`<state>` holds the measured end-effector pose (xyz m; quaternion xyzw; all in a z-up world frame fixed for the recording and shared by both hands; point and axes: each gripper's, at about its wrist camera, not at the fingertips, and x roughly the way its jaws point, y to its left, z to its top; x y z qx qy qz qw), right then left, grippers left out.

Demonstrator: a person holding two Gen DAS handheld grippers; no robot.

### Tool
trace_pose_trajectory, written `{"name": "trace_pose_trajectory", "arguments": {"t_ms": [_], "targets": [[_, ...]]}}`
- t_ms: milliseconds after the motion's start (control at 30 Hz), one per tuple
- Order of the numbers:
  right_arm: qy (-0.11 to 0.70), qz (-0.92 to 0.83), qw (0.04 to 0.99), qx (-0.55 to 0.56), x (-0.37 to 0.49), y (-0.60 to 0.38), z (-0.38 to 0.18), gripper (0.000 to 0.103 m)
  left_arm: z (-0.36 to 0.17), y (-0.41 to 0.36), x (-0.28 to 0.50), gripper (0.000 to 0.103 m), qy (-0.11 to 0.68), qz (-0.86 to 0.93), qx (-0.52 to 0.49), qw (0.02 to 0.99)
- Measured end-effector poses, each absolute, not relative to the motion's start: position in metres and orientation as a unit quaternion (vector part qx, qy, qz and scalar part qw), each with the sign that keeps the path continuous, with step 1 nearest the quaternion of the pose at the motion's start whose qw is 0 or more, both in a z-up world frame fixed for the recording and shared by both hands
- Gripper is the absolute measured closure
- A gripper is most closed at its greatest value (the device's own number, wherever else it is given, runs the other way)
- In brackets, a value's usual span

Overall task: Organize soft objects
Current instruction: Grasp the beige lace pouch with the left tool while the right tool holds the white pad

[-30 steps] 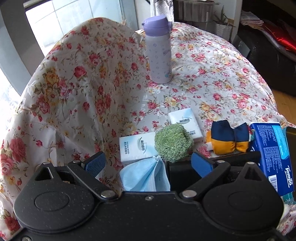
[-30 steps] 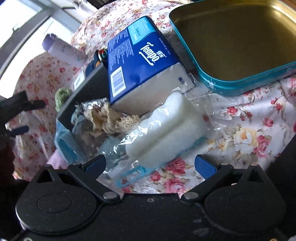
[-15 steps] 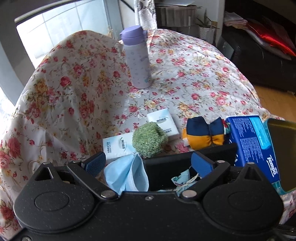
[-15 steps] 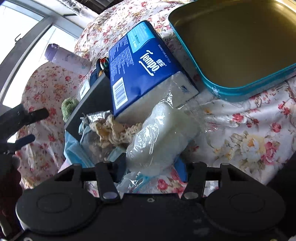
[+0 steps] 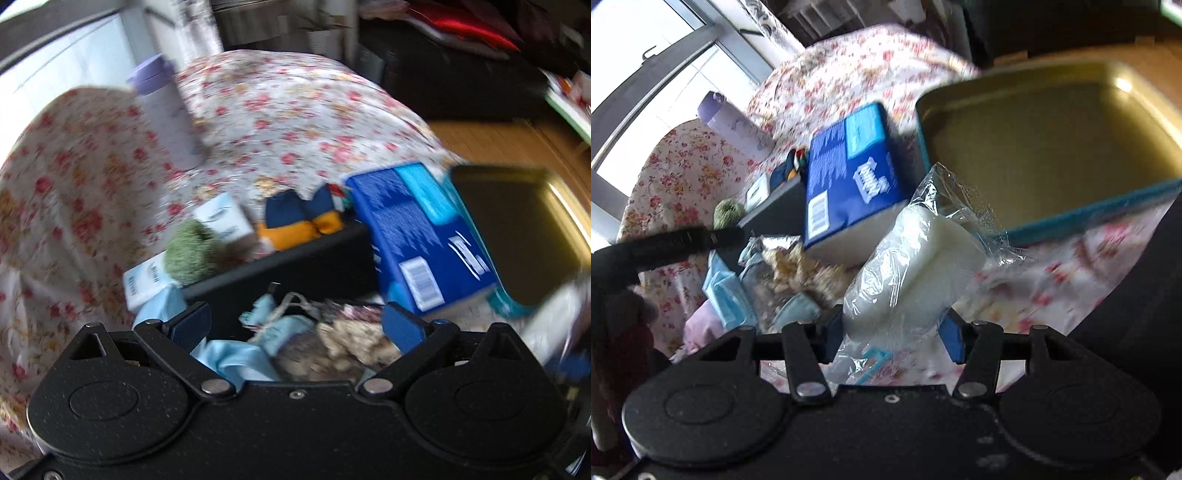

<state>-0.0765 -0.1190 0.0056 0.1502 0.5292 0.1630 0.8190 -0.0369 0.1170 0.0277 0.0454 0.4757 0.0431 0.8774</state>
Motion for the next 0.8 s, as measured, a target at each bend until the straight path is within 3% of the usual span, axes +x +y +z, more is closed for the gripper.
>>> {"name": "trace_pose_trajectory", "arguments": {"t_ms": [333,567,667,733,800], "targets": [[0.517,0.155,0.829,0.147,-0.074,-0.131,0.015,0.049,0.01,0.099,-0.028,0.009,0.506,0.001,0.058,0.861],[0.518,0.155,0.829,0.146,-0.07,-0.126,0.013,0.049,-0.004,0.093,-0.022,0.019,0.53,0.0,0.062,0.846],[0.519,0.154,0.829,0.144,-0.07,-0.127,0.013,0.049,-0.007,0.09,-0.02,0.028,0.536,-0.012,0.055,0.842],[0.519,0.153,0.828,0.143,-0.07,-0.125,0.013,0.049,-0.01,0.087,-0.019,0.05,0.544,-0.018,0.054,0.837],[0.519,0.152,0.829,0.143,-0.07,-0.126,0.014,0.049,-0.01,0.086,-0.021,0.061,0.548,-0.034,0.046,0.834]]}}
